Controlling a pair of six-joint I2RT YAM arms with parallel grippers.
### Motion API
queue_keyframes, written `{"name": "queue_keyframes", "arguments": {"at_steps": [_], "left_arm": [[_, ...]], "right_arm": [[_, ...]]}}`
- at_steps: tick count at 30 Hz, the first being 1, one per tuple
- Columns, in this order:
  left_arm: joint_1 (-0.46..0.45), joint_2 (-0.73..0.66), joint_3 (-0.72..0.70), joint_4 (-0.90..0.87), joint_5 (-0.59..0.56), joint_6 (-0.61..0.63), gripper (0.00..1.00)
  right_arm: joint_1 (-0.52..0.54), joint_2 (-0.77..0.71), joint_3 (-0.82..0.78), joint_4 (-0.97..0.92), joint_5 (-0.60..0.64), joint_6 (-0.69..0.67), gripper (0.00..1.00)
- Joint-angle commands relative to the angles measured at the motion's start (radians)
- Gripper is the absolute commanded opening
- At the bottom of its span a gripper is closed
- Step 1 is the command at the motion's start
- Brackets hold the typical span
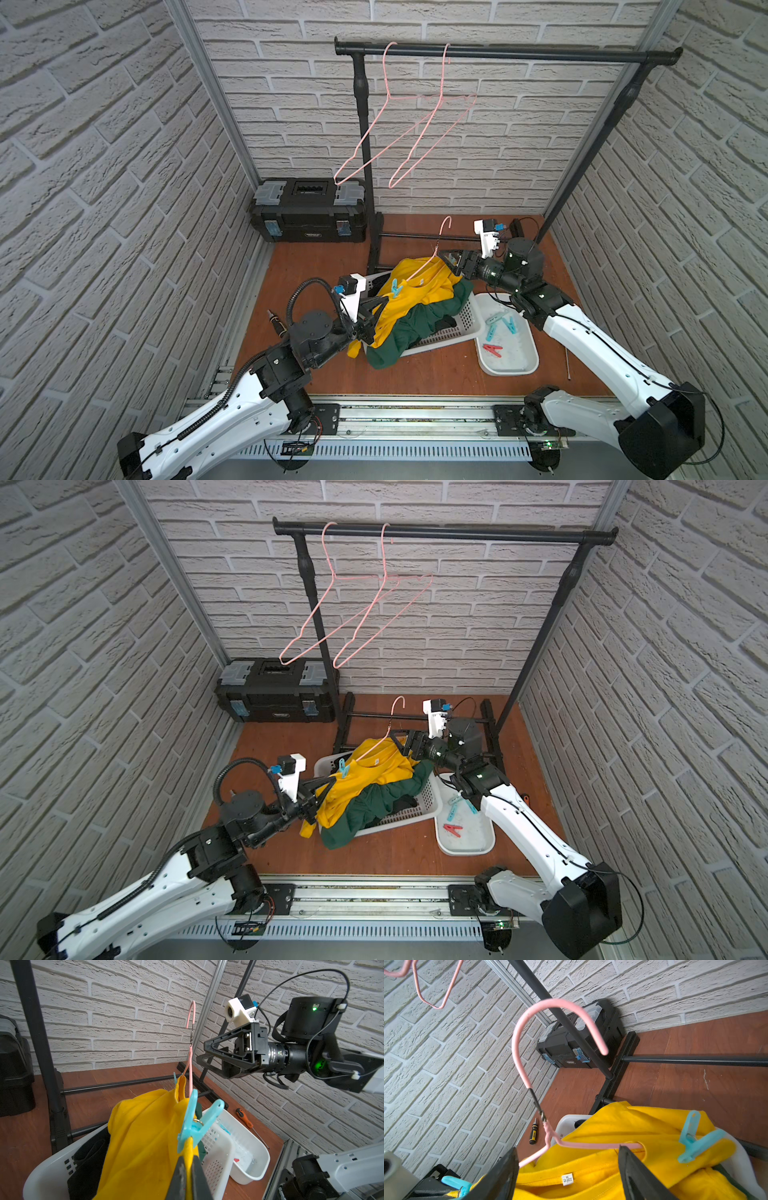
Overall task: Remove the clothespins securing t-shirts to the hanger
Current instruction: Pick up the hanger from the clothes rail.
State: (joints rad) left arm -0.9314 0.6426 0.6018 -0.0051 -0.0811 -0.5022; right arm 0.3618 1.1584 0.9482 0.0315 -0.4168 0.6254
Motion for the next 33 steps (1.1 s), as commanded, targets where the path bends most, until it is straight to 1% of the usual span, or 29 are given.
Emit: {"name": "queue_keyframes", "arguments": {"at_steps": [1,9,12,14,19,20,22,24,28,29,31,33], "left_arm": [[0.001,0.039,-0.011,0.066,0.059,-0.027,0.0],[0.004,0.033,-0.013,0.019,0.056,-0.004,0.0],[0.005,0.024,-0.02,0.016,0.056,-0.012,0.0],[0.005,0.016,-0.025,0.013,0.058,-0.016,0.0],[0.005,-0.003,-0.037,0.005,0.053,-0.016,0.0],[0.004,-0.004,-0.038,0.004,0.053,-0.016,0.0],[0.005,-0.004,-0.038,-0.003,0.053,-0.016,0.0],[0.005,-0.004,-0.036,-0.01,0.054,-0.015,0.0],[0.005,0.004,-0.034,-0.021,0.057,-0.012,0.0],[0.005,0.006,-0.034,-0.022,0.061,-0.01,0.0],[0.004,0.009,-0.033,-0.031,0.061,-0.005,0.0],[0.005,0.011,-0.03,-0.047,0.064,0.004,0.0]], "right_arm": [[-0.003,0.0,0.032,0.092,-0.033,-0.002,0.72],[-0.002,0.012,0.052,0.066,-0.011,-0.061,0.65],[-0.003,0.033,0.063,0.074,-0.012,-0.071,0.61],[-0.003,0.05,0.077,0.064,-0.009,-0.083,0.55],[-0.002,0.093,0.105,0.063,-0.019,-0.099,0.52],[-0.003,0.102,0.112,0.059,-0.023,-0.103,0.5],[-0.003,0.113,0.121,0.059,-0.032,-0.104,0.41],[-0.003,0.118,0.112,0.083,-0.04,-0.098,0.34],[-0.001,0.12,0.1,0.119,-0.057,-0.082,0.18],[0.001,0.12,0.096,0.119,-0.057,-0.079,0.13],[0.0,0.118,0.088,0.13,-0.06,-0.074,0.06],[0.002,0.116,0.078,0.138,-0.06,-0.07,0.04]]}}
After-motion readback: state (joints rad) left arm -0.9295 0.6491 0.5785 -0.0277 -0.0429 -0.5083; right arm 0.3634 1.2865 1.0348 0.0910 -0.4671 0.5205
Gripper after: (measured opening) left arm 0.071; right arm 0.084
